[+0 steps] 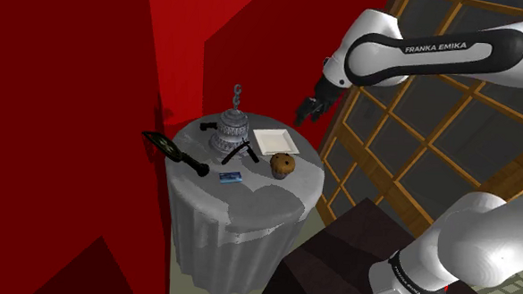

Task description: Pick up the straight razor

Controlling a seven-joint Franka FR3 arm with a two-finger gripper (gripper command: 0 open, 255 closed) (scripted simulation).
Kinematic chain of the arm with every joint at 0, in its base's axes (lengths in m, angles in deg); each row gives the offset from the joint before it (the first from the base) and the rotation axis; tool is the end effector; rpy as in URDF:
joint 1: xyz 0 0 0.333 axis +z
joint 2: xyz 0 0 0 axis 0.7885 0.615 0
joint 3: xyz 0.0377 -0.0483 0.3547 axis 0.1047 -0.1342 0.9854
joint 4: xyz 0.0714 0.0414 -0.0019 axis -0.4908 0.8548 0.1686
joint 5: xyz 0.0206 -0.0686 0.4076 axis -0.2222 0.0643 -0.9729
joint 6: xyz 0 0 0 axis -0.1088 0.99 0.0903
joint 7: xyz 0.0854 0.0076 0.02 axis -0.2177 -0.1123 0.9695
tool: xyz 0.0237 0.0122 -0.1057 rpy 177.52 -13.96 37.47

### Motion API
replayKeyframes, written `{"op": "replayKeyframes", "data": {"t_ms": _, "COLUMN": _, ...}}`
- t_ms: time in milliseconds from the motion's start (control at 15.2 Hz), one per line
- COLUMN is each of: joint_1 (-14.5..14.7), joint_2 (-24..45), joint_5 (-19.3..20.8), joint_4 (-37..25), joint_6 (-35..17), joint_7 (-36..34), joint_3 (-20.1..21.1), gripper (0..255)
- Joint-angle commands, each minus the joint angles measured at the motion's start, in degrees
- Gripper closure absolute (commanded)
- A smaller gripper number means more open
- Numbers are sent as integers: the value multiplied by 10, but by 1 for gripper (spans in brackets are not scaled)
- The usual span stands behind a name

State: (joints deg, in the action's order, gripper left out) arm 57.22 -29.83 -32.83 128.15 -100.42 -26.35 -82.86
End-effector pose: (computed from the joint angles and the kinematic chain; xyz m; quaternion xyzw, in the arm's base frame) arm 0.4590 0.0402 0.5042 -0.9929 -0.0420 -0.0871 0.0692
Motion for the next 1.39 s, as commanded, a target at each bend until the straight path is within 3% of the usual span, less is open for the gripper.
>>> {"op": "replayKeyframes", "data": {"t_ms": 0, "joint_1": 9, "joint_2": 44, "joint_5": -20, "joint_4": -17, "joint_6": -28, "joint_7": 17, "joint_3": -4, "gripper": 0}}
{"op": "replayKeyframes", "data": {"t_ms": 462, "joint_1": 33, "joint_2": 192, "joint_5": -108, "joint_4": -84, "joint_6": -108, "joint_7": 94, "joint_3": -9, "gripper": 0}}
{"op": "replayKeyframes", "data": {"t_ms": 924, "joint_1": 36, "joint_2": 342, "joint_5": -197, "joint_4": -191, "joint_6": -147, "joint_7": 171, "joint_3": 12, "gripper": 0}}
{"op": "replayKeyframes", "data": {"t_ms": 1122, "joint_1": 32, "joint_2": 405, "joint_5": -224, "joint_4": -247, "joint_6": -154, "joint_7": 195, "joint_3": 27, "gripper": 0}}
{"op": "replayKeyframes", "data": {"t_ms": 1320, "joint_1": 30, "joint_2": 420, "joint_5": -233, "joint_4": -244, "joint_6": -170, "joint_7": 206, "joint_3": 31, "gripper": 0}}
